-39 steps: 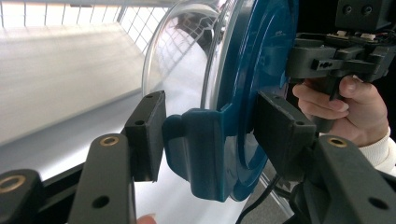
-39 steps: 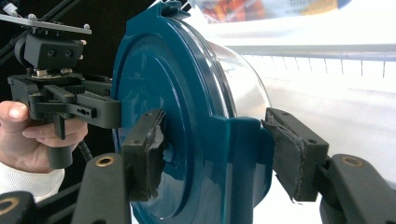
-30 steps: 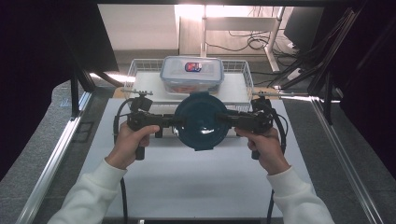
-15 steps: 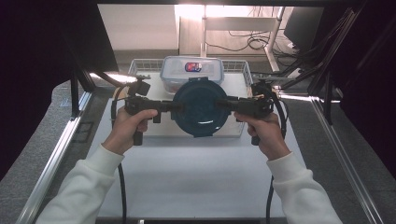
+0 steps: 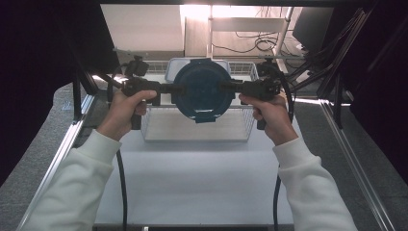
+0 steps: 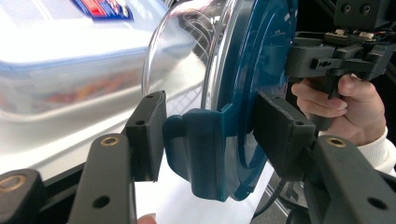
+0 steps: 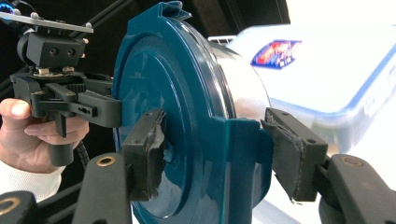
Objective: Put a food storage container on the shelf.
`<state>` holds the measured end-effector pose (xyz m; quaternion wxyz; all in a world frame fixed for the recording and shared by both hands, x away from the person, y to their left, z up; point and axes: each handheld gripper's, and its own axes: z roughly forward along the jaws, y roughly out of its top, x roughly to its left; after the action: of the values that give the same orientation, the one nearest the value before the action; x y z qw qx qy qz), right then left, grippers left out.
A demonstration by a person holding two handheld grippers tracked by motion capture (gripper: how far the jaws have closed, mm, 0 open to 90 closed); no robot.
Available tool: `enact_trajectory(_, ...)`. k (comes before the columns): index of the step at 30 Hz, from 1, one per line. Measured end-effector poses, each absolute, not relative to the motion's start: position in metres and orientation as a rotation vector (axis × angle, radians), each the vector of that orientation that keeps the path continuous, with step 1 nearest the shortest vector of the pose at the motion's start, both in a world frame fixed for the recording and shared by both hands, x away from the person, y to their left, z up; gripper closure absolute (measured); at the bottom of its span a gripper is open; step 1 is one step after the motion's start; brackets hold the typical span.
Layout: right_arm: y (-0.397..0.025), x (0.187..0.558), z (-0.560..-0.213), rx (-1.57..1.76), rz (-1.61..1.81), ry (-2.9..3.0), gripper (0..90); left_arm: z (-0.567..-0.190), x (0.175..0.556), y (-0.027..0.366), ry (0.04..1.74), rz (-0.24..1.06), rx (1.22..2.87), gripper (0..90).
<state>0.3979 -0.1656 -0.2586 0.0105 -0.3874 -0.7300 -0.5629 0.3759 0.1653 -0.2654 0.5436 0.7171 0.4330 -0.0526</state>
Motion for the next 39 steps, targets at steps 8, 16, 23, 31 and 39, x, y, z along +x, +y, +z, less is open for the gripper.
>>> enact_trajectory(8, -0.161, 0.413, -0.244, -1.207, -1.776, -2.265, 40.3, -0.251, 0.389, 0.169, 1.029, -0.111, 1.701, 45.1)
enact_trajectory(16, -0.162, 0.424, -0.242, -1.216, -1.772, -2.258, 40.4, -0.249, 0.401, 0.169, 1.015, -0.108, 1.712, 45.2)
enact_trajectory(23, -0.161, 0.434, -0.235, -1.217, -1.783, -2.248, 40.4, -0.238, 0.412, 0.17, 1.008, -0.098, 1.719, 45.1)
enact_trajectory(31, -0.157, 0.452, -0.22, -1.244, -1.794, -2.224, 40.4, -0.223, 0.434, 0.175, 1.007, -0.102, 1.702, 45.2)
enact_trajectory(39, -0.149, 0.48, -0.215, -1.275, -1.779, -2.191, 40.5, -0.224, 0.46, 0.184, 1.034, -0.132, 1.669, 45.2)
